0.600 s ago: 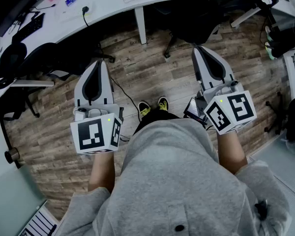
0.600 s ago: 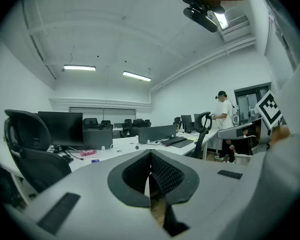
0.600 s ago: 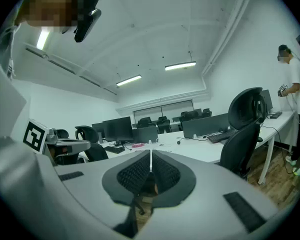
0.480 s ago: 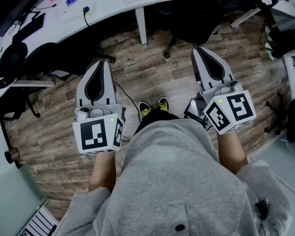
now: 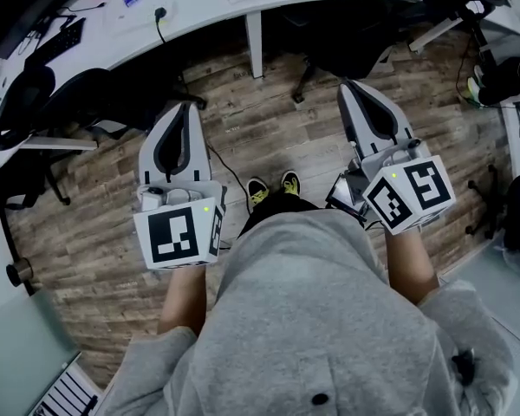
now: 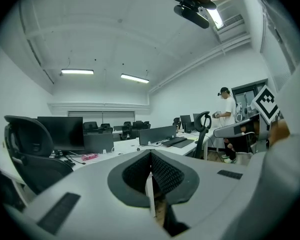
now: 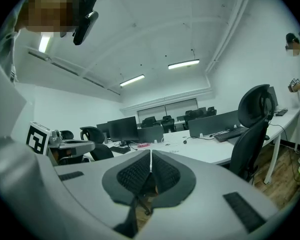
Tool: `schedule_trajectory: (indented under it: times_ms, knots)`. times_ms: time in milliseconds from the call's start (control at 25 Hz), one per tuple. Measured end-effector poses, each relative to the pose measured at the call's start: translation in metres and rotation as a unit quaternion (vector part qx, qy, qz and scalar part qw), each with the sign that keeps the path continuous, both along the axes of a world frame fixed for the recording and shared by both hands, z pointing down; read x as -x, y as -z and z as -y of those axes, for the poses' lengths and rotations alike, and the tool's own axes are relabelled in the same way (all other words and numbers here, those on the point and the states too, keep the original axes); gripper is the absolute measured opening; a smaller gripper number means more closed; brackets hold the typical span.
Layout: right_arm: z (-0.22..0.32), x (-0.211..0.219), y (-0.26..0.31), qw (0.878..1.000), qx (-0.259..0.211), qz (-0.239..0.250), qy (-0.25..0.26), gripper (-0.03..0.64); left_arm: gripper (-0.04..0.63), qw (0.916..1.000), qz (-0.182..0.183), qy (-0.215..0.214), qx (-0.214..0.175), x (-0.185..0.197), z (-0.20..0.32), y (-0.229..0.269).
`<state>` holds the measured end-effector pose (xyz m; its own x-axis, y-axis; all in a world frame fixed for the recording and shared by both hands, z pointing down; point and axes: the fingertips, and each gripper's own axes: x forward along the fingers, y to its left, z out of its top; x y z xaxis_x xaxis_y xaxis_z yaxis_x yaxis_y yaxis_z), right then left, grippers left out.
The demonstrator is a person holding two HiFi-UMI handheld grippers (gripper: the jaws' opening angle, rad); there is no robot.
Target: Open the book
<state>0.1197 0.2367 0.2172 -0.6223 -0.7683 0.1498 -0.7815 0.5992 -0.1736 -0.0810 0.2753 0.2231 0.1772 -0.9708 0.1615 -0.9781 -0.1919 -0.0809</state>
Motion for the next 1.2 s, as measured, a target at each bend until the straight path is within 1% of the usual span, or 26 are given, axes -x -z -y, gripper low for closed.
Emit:
schedule_trajectory:
  times_ms: [160, 400, 560, 920, 1200]
  knots:
    - [-0.003, 0.013, 0.001, 1.000, -0.002, -0.001, 0.001, 0.029, 0.008, 1.0000, 0.004, 0.003, -0.004, 0.013, -0.002, -0.001]
    - [-0.006, 0.036, 0.003, 1.000, -0.005, -0.016, 0.003, 0.029, 0.008, 1.0000, -0.009, -0.004, -0.001, 0.034, -0.002, -0.005]
    - [-0.007, 0.050, 0.006, 0.999, -0.017, -0.030, 0.008, 0.029, 0.008, 0.9998, -0.017, -0.006, -0.003, 0.046, -0.004, -0.005]
    - [-0.002, 0.071, 0.011, 0.999, -0.031, -0.035, 0.019, 0.029, 0.008, 0.9997, -0.023, -0.002, -0.010, 0.064, -0.003, -0.002]
    - [0.005, 0.079, 0.004, 0.999, -0.026, -0.031, 0.031, 0.029, 0.008, 0.9996, -0.025, 0.005, -0.009, 0.068, 0.004, -0.002]
